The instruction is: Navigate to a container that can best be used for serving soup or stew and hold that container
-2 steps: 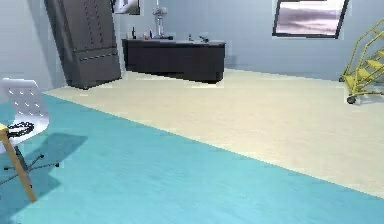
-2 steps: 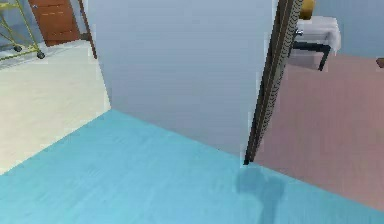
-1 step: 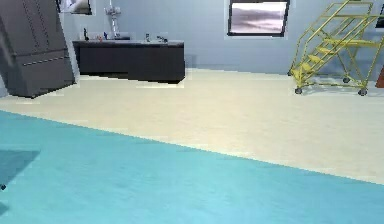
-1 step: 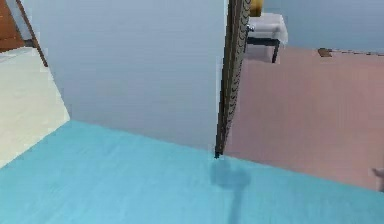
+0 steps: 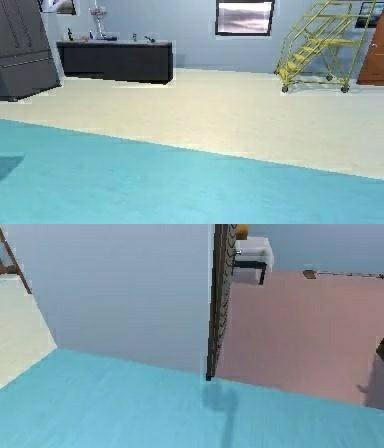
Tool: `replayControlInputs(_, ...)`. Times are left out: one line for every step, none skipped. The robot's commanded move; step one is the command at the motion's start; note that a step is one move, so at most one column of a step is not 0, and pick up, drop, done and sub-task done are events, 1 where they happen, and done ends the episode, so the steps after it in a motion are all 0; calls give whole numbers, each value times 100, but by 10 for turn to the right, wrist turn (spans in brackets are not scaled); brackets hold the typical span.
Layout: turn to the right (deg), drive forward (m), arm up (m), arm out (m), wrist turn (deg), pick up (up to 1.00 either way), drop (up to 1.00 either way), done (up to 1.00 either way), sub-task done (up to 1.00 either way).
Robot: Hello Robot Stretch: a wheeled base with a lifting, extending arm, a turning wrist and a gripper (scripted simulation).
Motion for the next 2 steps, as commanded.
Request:
replayControlInputs(0, 100, 0, 0, 0, 0, 0, 0, 0)
replayControlInputs(0, 100, 0, 0, 0, 0, 0, 0, 0)
